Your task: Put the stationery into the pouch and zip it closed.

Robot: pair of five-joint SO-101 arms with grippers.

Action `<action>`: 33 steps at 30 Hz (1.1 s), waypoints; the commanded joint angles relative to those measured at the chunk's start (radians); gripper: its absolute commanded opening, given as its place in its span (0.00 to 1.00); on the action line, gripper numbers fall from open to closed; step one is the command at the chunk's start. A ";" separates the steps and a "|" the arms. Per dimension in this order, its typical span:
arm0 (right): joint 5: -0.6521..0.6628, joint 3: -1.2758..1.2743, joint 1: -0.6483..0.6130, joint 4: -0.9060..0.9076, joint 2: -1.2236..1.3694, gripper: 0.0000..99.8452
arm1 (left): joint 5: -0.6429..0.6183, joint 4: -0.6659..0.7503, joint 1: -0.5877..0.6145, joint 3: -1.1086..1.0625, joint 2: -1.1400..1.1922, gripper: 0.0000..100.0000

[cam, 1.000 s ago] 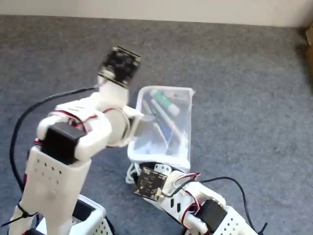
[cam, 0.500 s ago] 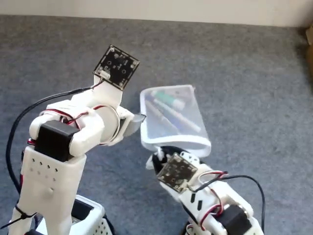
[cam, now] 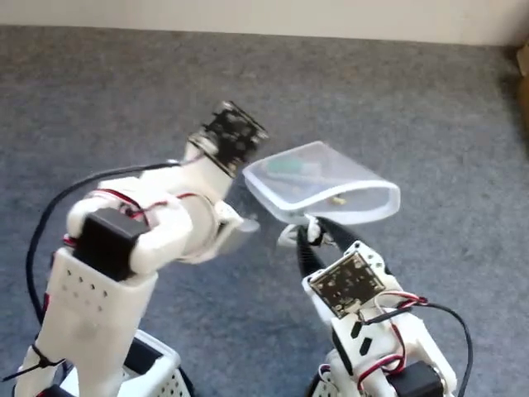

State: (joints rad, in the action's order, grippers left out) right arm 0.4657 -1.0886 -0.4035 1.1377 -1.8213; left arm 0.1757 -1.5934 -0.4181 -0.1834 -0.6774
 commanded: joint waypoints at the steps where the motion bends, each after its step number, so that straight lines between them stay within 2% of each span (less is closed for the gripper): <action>1: 0.006 0.105 0.024 0.054 -0.015 0.00 | 0.009 0.037 -0.079 -0.016 -0.031 0.27; 12: 0.006 0.145 0.022 0.090 -0.015 0.00 | 0.003 0.216 -0.209 -0.174 -0.031 0.26; 17: 0.006 0.145 0.022 0.090 -0.015 0.00 | -0.041 0.330 -0.205 -0.243 -0.031 0.26; 27: 0.006 0.145 0.022 0.091 -0.015 0.00 | -0.048 0.407 -0.205 -0.294 -0.031 0.26; 33: 0.006 0.143 0.022 0.093 -0.015 0.00 | -0.048 0.517 -0.206 -0.371 -0.031 0.26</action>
State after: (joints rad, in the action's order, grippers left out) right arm 0.4657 -1.0196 -0.3867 1.2267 -1.8228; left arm 0.1404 -1.1377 -0.6114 -0.5470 -0.6759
